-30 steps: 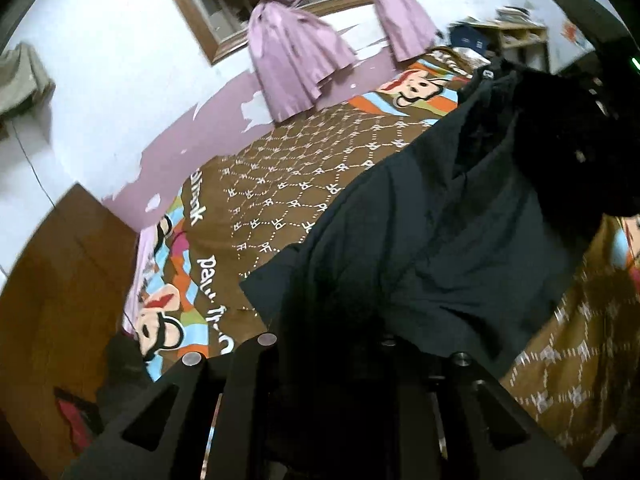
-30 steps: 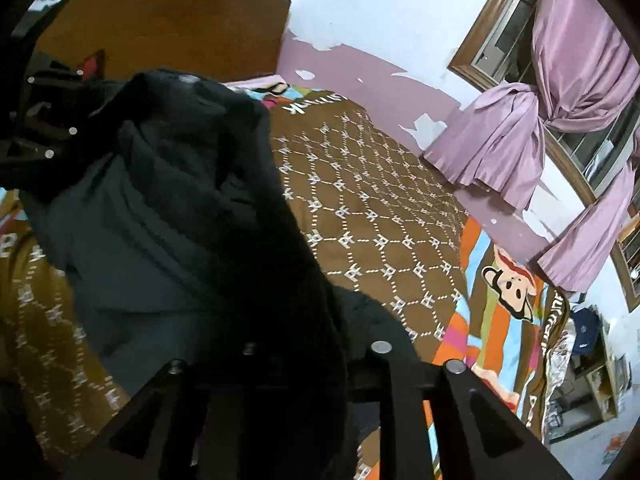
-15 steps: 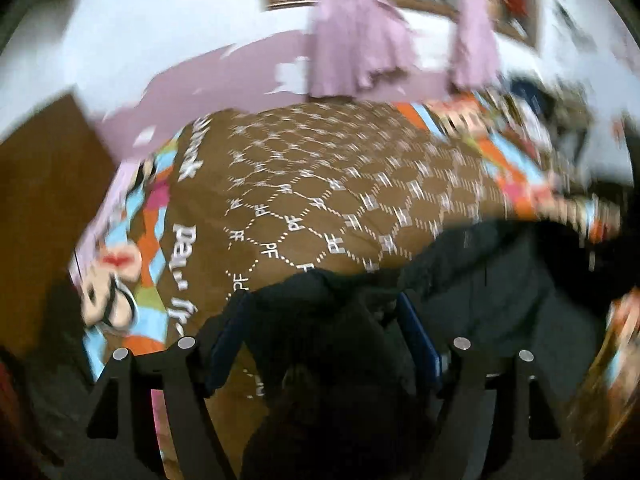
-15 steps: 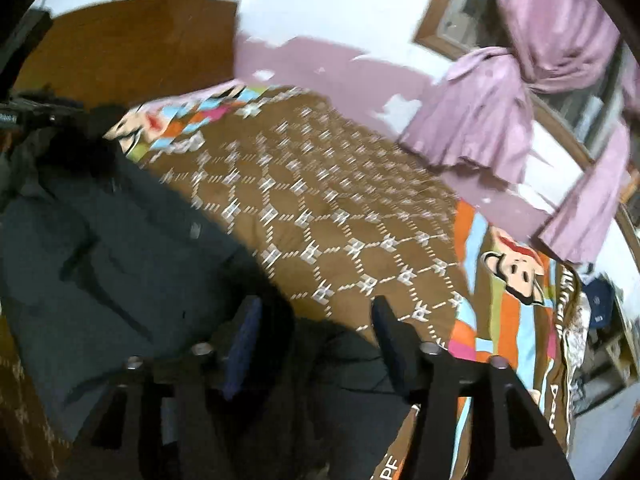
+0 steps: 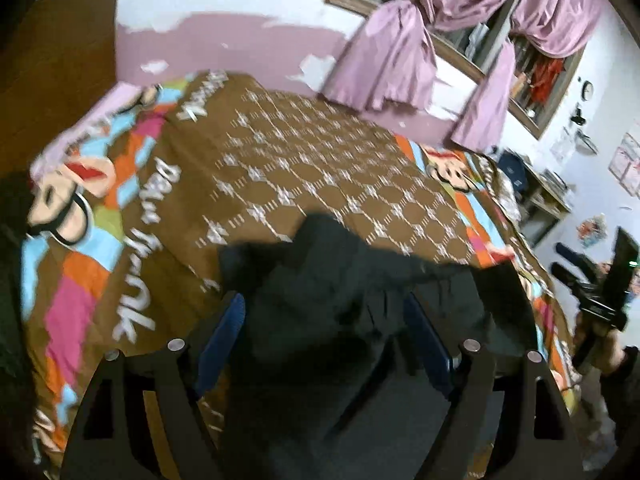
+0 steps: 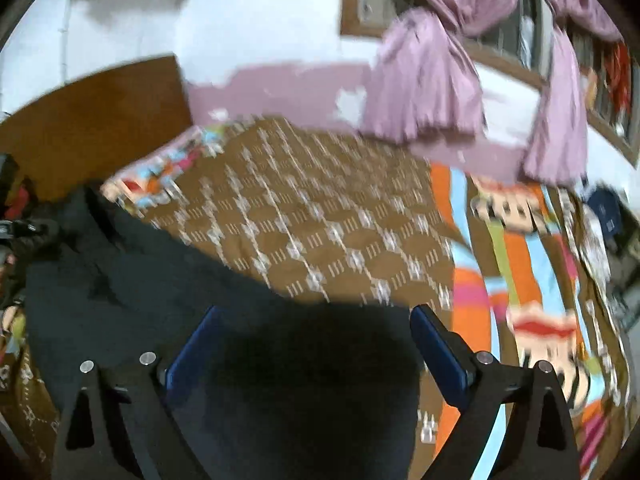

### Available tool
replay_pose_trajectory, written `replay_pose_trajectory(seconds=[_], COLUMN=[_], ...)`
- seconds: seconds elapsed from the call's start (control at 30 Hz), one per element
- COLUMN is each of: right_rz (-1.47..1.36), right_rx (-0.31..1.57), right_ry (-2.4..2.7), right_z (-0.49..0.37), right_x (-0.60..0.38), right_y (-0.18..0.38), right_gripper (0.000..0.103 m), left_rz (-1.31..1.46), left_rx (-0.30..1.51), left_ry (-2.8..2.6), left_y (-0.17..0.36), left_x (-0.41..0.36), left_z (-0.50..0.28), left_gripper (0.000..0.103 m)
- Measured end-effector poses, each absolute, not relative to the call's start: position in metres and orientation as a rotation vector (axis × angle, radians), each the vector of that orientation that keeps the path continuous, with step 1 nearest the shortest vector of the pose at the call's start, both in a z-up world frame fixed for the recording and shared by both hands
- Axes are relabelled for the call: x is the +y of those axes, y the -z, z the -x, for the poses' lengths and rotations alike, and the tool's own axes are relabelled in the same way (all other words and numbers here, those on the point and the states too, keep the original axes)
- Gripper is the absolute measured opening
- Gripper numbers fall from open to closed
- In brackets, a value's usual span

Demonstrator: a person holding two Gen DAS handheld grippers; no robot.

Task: Fold large clothes
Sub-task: 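Lower the black jacket bundle onto the bedspread with both grippers and release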

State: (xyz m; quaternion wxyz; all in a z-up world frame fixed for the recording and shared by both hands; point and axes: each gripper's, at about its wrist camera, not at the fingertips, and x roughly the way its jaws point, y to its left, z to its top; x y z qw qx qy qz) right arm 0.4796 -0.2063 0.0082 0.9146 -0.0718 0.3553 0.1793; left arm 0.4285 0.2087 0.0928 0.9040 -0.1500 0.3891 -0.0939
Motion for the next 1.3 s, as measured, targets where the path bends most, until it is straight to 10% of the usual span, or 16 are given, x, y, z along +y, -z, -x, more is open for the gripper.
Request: replay_pose_trajectory(seconds=[0.2, 0.33, 0.53, 0.7, 0.9, 1.3], right_rz=[0.023, -0.031, 0.139, 0.1, 0.15, 0.097], right_rx=[0.957, 0.962, 0.903, 0.905, 0.746, 0.556], right_ry=[-0.241, -0.248, -0.205, -0.178, -0.048, -0.346], right_z=[-0.506, -0.515, -0.529, -0.547, -0.515, -0.418], right_x=[-0.235, -0.237, -0.212, -0.216, -0.217, -0.177], right_y=[0.058, 0.077, 0.096, 0.119, 0.1, 0.048], right_gripper=[0.094, 0.067, 0.058, 0.082, 0.087, 0.099], left_rz=[0.171, 0.268, 0.256, 0.351, 0.432, 0.131], left_rx=[0.847, 0.874, 0.851, 0.89, 0.885, 0.503], left_ry=[0.081, -0.001, -0.053, -0.092, -0.12, 0.063], left_y=[-0.062, -0.038, -0.022, 0.007, 0.02, -0.049], left_x=[0.192, 0.208, 0.215, 0.23, 0.241, 0.149], left_z=[-0.438, -0.446, -0.455, -0.473, -0.474, -0.365], left_gripper=[0.075, 0.039, 0.033, 0.056, 0.079, 0.08])
